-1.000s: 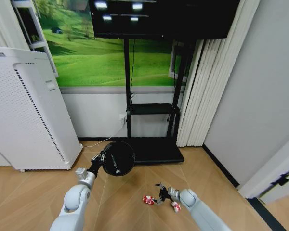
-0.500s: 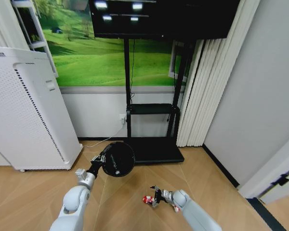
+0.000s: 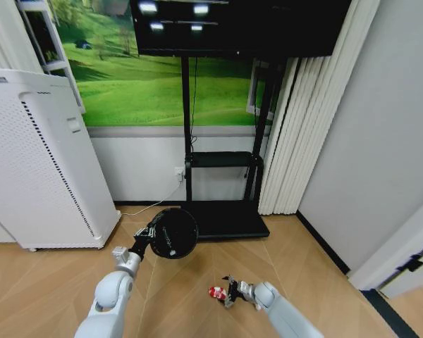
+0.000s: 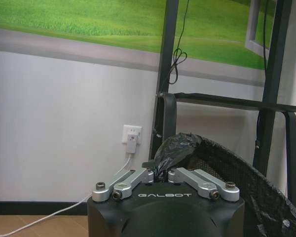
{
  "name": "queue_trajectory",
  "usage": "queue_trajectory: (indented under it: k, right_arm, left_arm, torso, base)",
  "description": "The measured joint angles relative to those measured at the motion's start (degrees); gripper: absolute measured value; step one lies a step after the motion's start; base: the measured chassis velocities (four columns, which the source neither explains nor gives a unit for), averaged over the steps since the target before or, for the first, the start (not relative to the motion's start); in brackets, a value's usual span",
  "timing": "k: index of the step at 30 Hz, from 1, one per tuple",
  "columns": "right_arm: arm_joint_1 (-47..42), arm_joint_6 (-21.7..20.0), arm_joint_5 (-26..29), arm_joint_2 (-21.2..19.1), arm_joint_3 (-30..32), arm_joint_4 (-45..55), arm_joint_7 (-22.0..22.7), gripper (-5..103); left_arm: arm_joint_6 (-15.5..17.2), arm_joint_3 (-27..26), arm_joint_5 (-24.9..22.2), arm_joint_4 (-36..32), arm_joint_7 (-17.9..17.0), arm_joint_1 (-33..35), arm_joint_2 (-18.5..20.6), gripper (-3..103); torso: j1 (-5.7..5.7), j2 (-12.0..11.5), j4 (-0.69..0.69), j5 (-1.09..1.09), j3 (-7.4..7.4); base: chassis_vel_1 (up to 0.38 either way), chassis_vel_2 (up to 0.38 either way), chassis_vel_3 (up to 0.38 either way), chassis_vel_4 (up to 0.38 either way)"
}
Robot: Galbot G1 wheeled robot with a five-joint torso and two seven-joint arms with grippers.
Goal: Pick up the trash bin and place the garbage on the floor into it.
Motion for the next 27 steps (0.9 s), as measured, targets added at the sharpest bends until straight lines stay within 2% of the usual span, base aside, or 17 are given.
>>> queue_trajectory:
  k: [6,7,9,12,15,17,18,20,21,24,27]
  right_arm:
    - [-0.39,-0.25,0.53,0.95,0.56,-0.2,1.22,100]
    - [-0.43,-0.28,0.62,1.06,0.56,-0.28,1.51,103]
    - [-0.43,-0.28,0.65,1.12,0.56,-0.45,1.7,100]
    - [-0.52,-0.28,0.66,1.11,0.57,-0.62,1.79,85]
    - [-0.69,-0.31,0.78,1.11,0.71,-0.62,1.81,80]
    - [-0.81,-0.33,0.79,1.11,0.85,-0.83,2.0,68]
    - [-0.81,-0.33,0.79,1.11,0.85,-0.83,2.0,68]
    - [-0.91,-0.33,0.77,1.14,0.99,-0.95,2.08,58]
    - [-0.91,-0.33,0.77,1.14,0.99,-0.95,2.08,58]
    - [-1.2,-0.18,0.74,1.21,1.36,-0.94,2.38,45]
    - [-1.53,-0.09,0.7,1.21,1.67,-0.69,2.57,42]
  left_arm:
    - [0.02,0.19,0.5,0.07,-0.08,-0.01,-0.37,7]
    - [0.02,0.24,0.64,0.13,-0.09,-0.01,-0.49,7]
    - [0.02,0.34,0.73,0.17,-0.09,-0.02,-0.55,7]
    - [0.02,0.59,0.94,0.43,-0.13,-0.32,-0.77,7]
    - [0.02,0.76,0.99,0.57,-0.38,-0.46,-0.9,7]
    - [0.02,0.97,1.03,0.66,-0.46,-0.59,-0.94,7]
    - [0.02,0.97,1.03,0.66,-0.46,-0.59,-0.94,7]
    - [0.02,1.08,1.06,0.8,-0.47,-0.81,-0.94,7]
    - [0.02,1.08,1.06,0.8,-0.47,-0.81,-0.94,7]
    - [0.02,1.3,1.08,1.11,-0.45,-1.31,-0.94,7]
    - [0.02,1.56,1.03,1.22,-0.44,-1.6,-0.9,7]
  torso:
    - [0.0,0.0,0.01,0.0,0.0]
    - [0.0,0.0,0.01,-0.01,0.0]
    - [0.0,0.0,0.0,0.0,0.0]
    - [0.0,0.0,0.0,0.0,0.0]
    - [0.0,0.0,0.0,0.0,0.0]
    - [0.0,0.0,0.0,0.0,0.0]
    - [0.0,0.0,0.0,0.0,0.0]
    - [0.0,0.0,0.0,0.0,0.0]
    - [0.0,0.0,0.0,0.0,0.0]
    - [0.0,0.0,0.0,0.0,0.0]
    - [0.0,0.0,0.0,0.0,0.0]
  base:
    - [0.0,0.0,0.0,0.0]
    - [0.0,0.0,0.0,0.0]
    - [0.0,0.0,0.0,0.0]
    - [0.0,0.0,0.0,0.0]
    - [0.0,0.0,0.0,0.0]
    - [0.0,0.0,0.0,0.0]
    - [0.0,0.0,0.0,0.0]
    - [0.0,0.0,0.0,0.0]
    - [0.0,0.0,0.0,0.0]
    - [0.0,0.0,0.0,0.0]
    - [0.0,0.0,0.0,0.0]
